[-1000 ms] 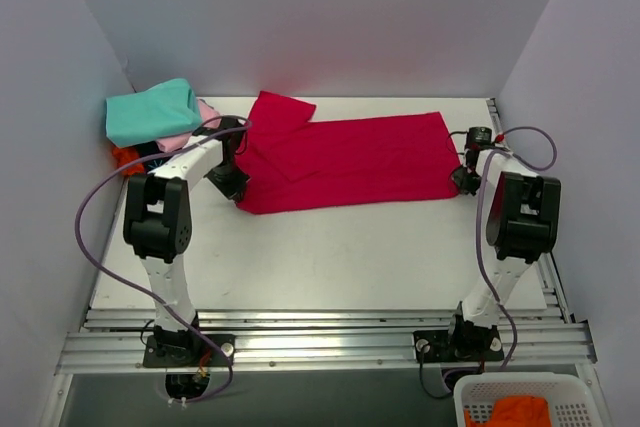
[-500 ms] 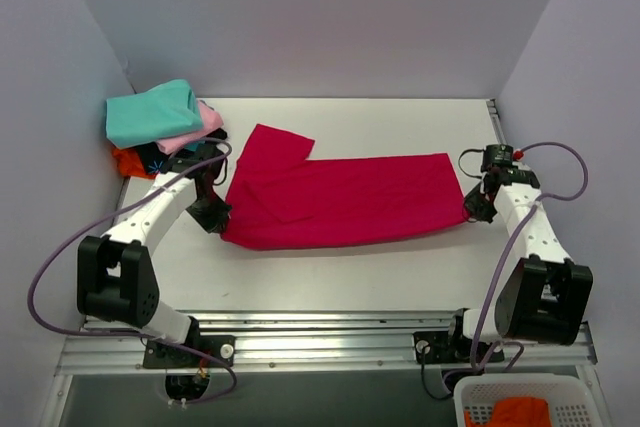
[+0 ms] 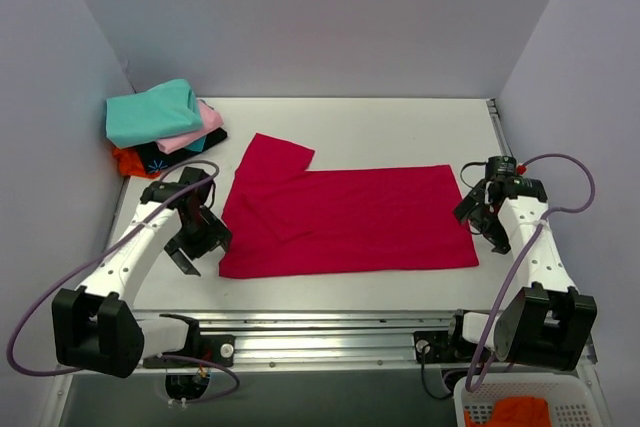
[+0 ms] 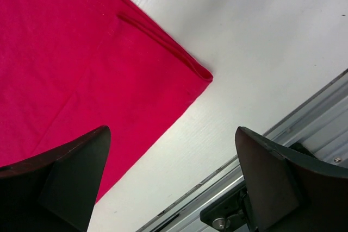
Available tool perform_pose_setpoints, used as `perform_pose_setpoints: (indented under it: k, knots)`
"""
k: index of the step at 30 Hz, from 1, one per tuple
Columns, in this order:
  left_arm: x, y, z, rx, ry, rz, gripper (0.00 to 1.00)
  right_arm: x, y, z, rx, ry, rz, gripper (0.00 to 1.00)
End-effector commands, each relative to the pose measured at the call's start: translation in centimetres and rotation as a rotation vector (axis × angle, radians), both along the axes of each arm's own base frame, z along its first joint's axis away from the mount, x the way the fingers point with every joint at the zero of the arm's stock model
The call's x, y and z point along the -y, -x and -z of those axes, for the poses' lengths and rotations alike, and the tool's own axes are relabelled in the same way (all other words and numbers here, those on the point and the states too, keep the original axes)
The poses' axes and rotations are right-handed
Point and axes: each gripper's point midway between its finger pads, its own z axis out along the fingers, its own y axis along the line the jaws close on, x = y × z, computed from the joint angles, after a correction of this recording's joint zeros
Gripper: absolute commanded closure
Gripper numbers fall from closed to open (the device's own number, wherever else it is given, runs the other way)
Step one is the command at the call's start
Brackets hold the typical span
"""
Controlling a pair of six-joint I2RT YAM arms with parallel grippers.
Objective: Fold and stack the t-shirts
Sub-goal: Fold the tshirt
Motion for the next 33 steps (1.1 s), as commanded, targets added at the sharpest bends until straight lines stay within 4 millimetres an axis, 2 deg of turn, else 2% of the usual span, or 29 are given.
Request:
perform_pose_setpoints:
  k: [1,4,7,8,9,10,11,14,16,18,20,21,22,24,27,33]
  knots:
    - [-0.1,1.0,-2.6,0.035,0.018,0.009,0.15,0.7,1.4,-2.3,-0.010,0.052,0.014,0.06]
    - [0.4,-1.3,-4.3,0.145,0.044,0.022,0.17,0.8,1.0,-3.1,0.011,0.056,0.015,0.06]
    - [2.3,-4.4,-4.5,0.210,0.118,0.030,0.23,0.6,0.1,-3.6,0.043,0.044,0.008,0.06]
    - [3.2,-6.0,-4.1,0.233,0.141,0.031,0.34,0.5,-0.3,-3.9,0.054,0.040,0.006,0.07]
    - [4.2,-7.0,-4.0,0.248,0.177,0.027,0.40,0.5,-0.6,-3.9,0.057,0.034,0.004,0.07]
    - [5.2,-7.7,-3.4,0.244,0.191,0.035,0.54,0.4,-0.9,-3.9,0.062,0.032,0.003,0.07]
    - [6.1,-9.2,-3.7,0.298,0.215,0.032,0.58,0.4,-1.1,-4.0,0.062,0.031,0.000,0.08]
    - [8.6,-11.5,-3.9,0.363,0.246,-0.030,0.67,0.6,-1.7,-4.4,0.070,0.040,-0.007,0.08]
    - [9.5,-13.1,-3.9,0.435,0.223,-0.056,0.65,0.6,-1.6,-4.4,0.061,0.048,-0.013,0.09]
    - [11.2,-13.3,-3.5,0.444,0.238,-0.093,0.55,0.8,-1.4,-4.4,0.049,0.066,-0.019,0.08]
    - [12.9,-13.9,-2.5,0.436,0.247,-0.101,0.49,1.0,-1.1,-4.4,0.031,0.085,-0.024,0.08]
    - [13.6,-14.0,-2.1,0.424,0.246,-0.099,0.41,1.1,-1.0,-4.5,0.028,0.093,-0.027,0.08]
    - [14.0,-14.0,-0.9,0.395,0.225,-0.095,0.40,1.1,-0.8,-4.4,0.020,0.098,-0.027,0.08]
    - [15.3,-13.9,-0.4,0.384,0.216,-0.078,0.40,1.1,-0.7,-4.5,0.017,0.105,-0.035,0.08]
    - [16.0,-13.8,1.1,0.381,0.192,-0.075,0.44,1.0,-0.8,-4.6,0.014,0.113,-0.043,0.08]
    - [15.5,-13.2,3.5,0.352,0.156,-0.081,0.49,1.0,-1.1,-4.7,0.013,0.119,-0.050,0.08]
